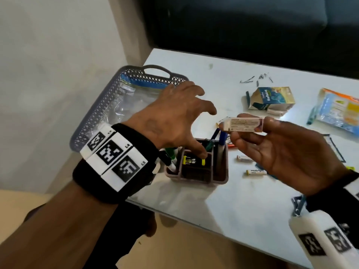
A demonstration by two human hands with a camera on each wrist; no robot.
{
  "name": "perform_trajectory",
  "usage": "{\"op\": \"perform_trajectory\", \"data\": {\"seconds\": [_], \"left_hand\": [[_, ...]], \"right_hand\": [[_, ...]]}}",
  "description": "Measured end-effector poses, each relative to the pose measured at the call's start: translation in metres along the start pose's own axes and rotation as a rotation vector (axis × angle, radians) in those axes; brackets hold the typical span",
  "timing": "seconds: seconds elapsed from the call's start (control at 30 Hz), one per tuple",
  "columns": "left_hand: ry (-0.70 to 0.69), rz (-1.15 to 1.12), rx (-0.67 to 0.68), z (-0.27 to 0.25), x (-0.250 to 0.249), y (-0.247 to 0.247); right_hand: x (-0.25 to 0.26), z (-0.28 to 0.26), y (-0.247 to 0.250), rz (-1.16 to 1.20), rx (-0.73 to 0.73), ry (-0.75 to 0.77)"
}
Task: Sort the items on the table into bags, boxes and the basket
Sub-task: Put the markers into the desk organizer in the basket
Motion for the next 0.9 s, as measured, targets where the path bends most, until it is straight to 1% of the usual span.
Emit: {"op": "perform_trajectory", "data": {"seconds": [0.03,0.1,0.17,0.23,0.27,0.3,0.37,0.43,0.53,0.6,0.7,0.8,0.9], "left_hand": [[0.001,-0.001,-0.006,-0.001,0.001,0.001],[-0.007,0.006,-0.030,-0.004,0.005,0.003],[-0.011,0.013,-0.053,-0.008,0.011,0.003],[-0.010,-0.008,-0.056,-0.012,0.017,0.001],[-0.012,-0.036,-0.057,-0.014,0.020,-0.001],[-0.020,-0.073,-0.068,-0.015,0.022,-0.003],[-0.030,-0.148,-0.102,-0.014,0.023,-0.006],[-0.020,-0.174,-0.120,-0.012,0.020,-0.008],[-0.019,-0.192,-0.141,-0.005,0.011,-0.008],[-0.039,-0.197,-0.169,0.000,0.006,-0.008],[-0.050,-0.216,-0.211,0.008,0.004,-0.009],[-0.064,-0.248,-0.320,0.018,0.003,-0.008],[-0.076,-0.272,-0.422,0.028,0.000,-0.007]], "right_hand": [[-0.005,0.003,-0.005,-0.066,0.016,0.001],[-0.013,0.011,-0.017,-0.356,-0.015,-0.005],[-0.020,0.016,-0.026,-0.796,-0.045,0.022],[-0.029,0.016,-0.033,-1.294,-0.063,0.131],[-0.035,0.016,-0.037,-1.476,-0.062,0.191],[-0.041,0.016,-0.040,-1.590,-0.067,0.237],[-0.055,0.016,-0.043,-1.719,-0.083,0.297],[-0.073,0.017,-0.046,-1.816,-0.050,0.359],[-0.092,0.021,-0.051,-1.948,-0.002,0.507],[-0.091,0.024,-0.051,-1.926,-0.020,0.516],[-0.083,0.027,-0.047,-1.875,-0.047,0.478],[-0.088,0.026,-0.052,-1.881,0.011,0.499],[-0.096,0.024,-0.055,-1.927,0.060,0.477]]}}
Point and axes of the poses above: each hand's wrist, its own z-axis towards the middle knuckle, its own y-axis out of the back of the hand, x = y × z, the point moved 1 cm from there along z, towards the middle knuckle, and after that the axes turned 5 degrees about -z, right-handed, at the moved point
